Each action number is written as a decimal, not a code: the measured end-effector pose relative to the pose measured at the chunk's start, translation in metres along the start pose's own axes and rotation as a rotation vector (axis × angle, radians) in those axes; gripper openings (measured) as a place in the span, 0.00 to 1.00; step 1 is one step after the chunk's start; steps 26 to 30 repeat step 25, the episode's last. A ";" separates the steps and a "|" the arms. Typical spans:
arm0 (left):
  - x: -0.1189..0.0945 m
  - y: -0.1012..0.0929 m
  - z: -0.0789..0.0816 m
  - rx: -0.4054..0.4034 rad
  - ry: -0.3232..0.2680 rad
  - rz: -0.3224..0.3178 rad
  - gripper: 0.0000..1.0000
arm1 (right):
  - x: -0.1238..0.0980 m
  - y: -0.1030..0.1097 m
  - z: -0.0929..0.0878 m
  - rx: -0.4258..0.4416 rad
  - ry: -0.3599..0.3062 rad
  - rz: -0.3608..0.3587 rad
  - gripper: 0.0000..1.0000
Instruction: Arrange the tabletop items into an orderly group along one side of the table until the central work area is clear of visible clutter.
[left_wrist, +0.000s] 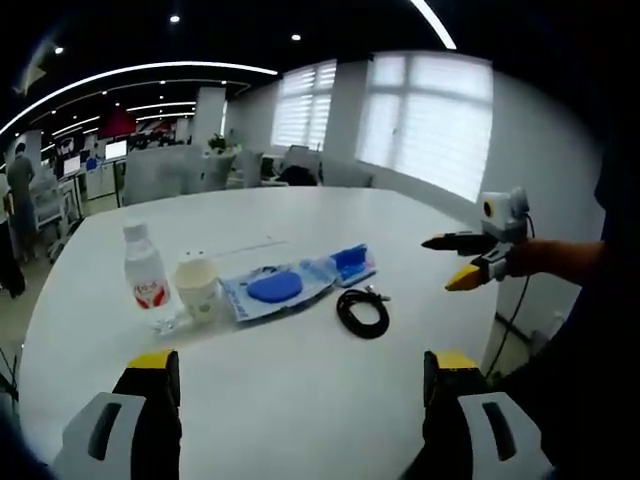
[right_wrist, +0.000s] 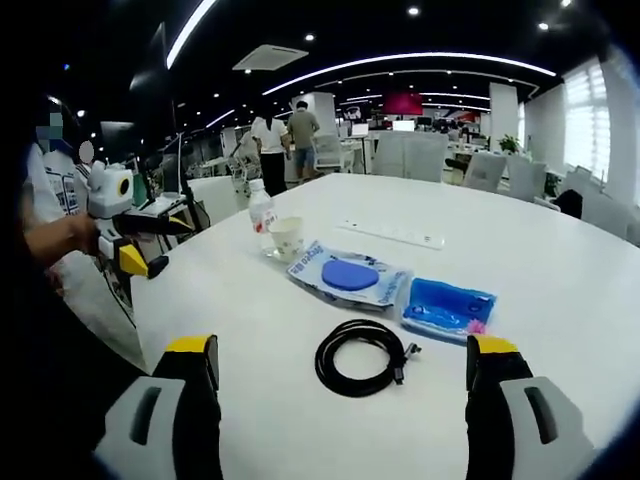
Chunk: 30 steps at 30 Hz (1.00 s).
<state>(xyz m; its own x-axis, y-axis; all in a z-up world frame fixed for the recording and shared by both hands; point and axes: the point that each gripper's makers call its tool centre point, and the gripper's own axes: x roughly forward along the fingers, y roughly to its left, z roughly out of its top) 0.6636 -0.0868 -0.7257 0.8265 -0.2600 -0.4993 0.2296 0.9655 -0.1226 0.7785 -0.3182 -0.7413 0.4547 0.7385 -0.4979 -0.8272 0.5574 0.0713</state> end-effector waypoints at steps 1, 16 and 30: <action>0.000 0.000 0.001 0.000 -0.002 0.001 1.00 | 0.000 0.000 0.000 -0.001 0.000 0.000 1.00; 0.001 -0.005 -0.004 -0.003 0.003 -0.009 1.00 | -0.001 -0.001 -0.004 0.006 0.005 -0.009 1.00; 0.000 -0.006 -0.004 -0.001 0.003 -0.013 1.00 | -0.003 -0.004 -0.002 0.009 -0.002 -0.018 1.00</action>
